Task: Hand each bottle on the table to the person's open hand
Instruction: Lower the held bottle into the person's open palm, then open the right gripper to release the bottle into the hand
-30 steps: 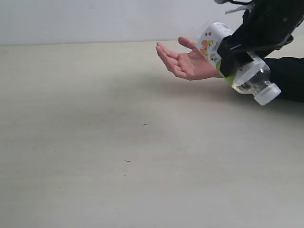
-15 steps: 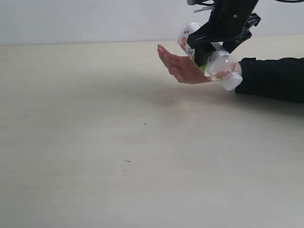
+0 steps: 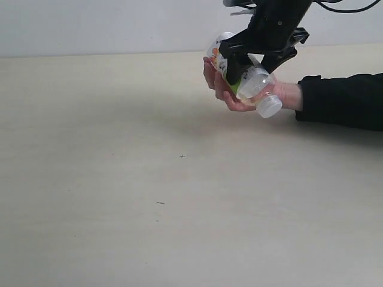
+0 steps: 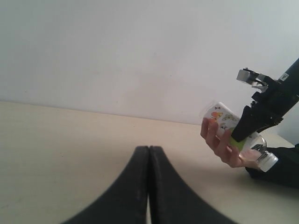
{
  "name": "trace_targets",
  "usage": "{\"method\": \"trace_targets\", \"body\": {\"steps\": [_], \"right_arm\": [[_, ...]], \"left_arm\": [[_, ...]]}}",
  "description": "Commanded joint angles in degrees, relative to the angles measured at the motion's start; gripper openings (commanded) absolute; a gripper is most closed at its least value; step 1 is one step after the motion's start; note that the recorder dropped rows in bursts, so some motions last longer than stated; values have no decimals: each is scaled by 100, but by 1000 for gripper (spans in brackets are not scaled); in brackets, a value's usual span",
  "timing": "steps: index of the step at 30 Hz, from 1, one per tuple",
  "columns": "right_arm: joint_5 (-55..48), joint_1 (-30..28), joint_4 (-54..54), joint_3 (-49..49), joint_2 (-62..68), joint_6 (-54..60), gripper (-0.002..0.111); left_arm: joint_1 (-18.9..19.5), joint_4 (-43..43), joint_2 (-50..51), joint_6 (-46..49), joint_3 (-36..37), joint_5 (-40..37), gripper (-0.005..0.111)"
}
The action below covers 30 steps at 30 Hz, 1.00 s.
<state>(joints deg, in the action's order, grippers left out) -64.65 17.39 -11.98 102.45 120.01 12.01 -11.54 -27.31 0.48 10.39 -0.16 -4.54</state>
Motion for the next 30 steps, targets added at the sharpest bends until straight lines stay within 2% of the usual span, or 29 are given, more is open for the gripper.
{"method": "trace_targets", "body": {"steps": [1, 7, 19, 24, 30], "right_arm": [[-10, -12, -43, 48, -9, 50, 9], [-89, -12, -43, 48, -9, 42, 42], [-269, -12, -43, 48, -9, 42, 75], [-237, -12, -43, 48, -9, 42, 81], [-144, -12, -43, 48, -138, 231, 82]], "left_arm": [[25, 7, 13, -14, 16, 8, 0], [25, 7, 13, -14, 16, 8, 0], [25, 7, 13, -14, 16, 8, 0], [25, 7, 13, -14, 16, 8, 0], [25, 7, 13, -14, 16, 8, 0]]}}
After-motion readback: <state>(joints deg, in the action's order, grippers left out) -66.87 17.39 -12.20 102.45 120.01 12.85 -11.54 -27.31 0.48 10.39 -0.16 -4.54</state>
